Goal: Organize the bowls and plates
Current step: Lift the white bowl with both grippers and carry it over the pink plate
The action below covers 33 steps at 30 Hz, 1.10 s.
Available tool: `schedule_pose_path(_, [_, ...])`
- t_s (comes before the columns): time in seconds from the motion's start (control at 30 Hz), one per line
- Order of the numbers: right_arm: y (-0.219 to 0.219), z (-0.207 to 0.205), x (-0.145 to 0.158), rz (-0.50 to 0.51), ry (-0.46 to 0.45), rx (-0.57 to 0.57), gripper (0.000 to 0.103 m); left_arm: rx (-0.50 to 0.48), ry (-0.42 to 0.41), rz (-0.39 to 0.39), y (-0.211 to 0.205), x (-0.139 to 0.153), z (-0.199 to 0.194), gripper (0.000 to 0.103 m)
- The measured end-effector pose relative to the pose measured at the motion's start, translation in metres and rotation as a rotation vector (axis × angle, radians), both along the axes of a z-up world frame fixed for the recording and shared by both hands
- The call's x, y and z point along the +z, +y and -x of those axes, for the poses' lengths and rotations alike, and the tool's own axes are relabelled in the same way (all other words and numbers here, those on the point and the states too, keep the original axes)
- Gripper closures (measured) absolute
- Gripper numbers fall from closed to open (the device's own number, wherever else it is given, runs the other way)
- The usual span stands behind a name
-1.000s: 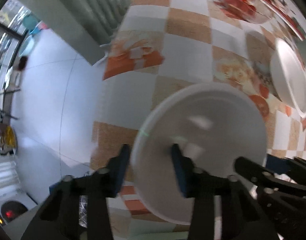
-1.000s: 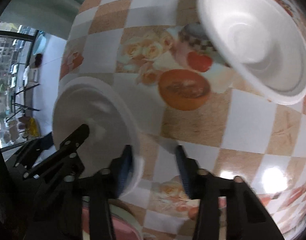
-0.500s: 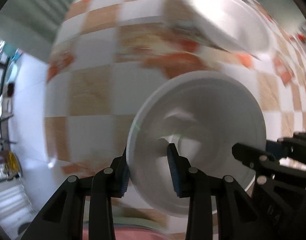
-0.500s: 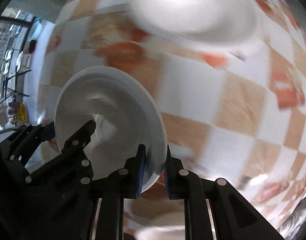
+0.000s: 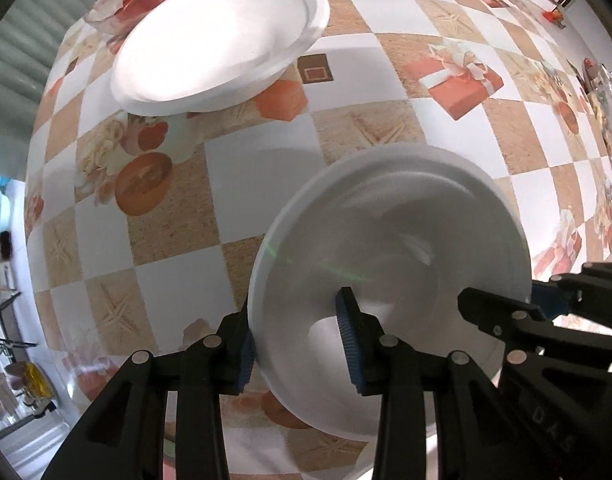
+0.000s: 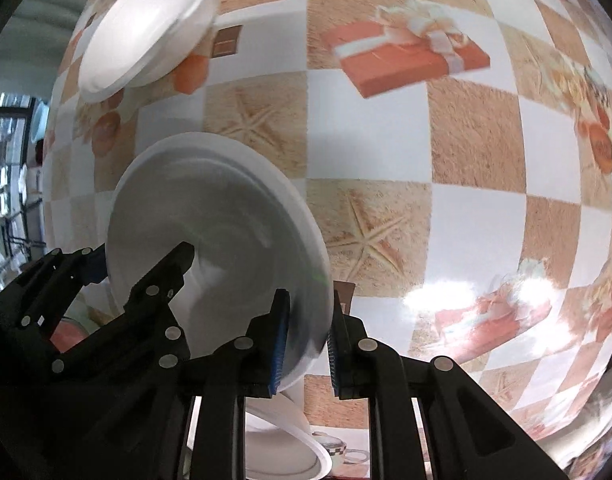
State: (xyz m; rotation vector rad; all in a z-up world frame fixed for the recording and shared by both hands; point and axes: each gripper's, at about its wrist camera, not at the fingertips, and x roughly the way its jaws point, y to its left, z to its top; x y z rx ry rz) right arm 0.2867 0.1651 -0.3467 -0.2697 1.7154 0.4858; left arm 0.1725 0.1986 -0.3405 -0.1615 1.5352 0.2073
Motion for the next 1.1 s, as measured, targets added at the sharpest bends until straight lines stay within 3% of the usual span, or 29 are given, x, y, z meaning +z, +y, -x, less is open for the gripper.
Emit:
schedule_pose_path(0.27, [-0.005, -0.005, 0.01, -0.026, -0.018, 0.008, 0.085, 0.02, -0.001, -0.01, -0.006, 0.01, -0.023, 0.063])
schedule_pose_path(0.43, [-0.017, -0.008, 0.04, -0.045, -0.048, 0.015, 0.085, 0.018, -0.049, -0.031, -0.002, 0.045, -0.017, 0.063])
schedule_pose_path(0.63, [-0.051, 0.013, 0.071, -0.054, -0.061, 0.019, 0.084, -0.018, -0.086, -0.041, -0.026, 0.085, 0.007, 0.063])
schedule_pose_path(1.1, [-0.112, 0.095, 0.06, 0.035, 0.028, -0.024, 0.083, -0.15, 0.017, 0.015, -0.101, 0.067, 0.085, 0.063])
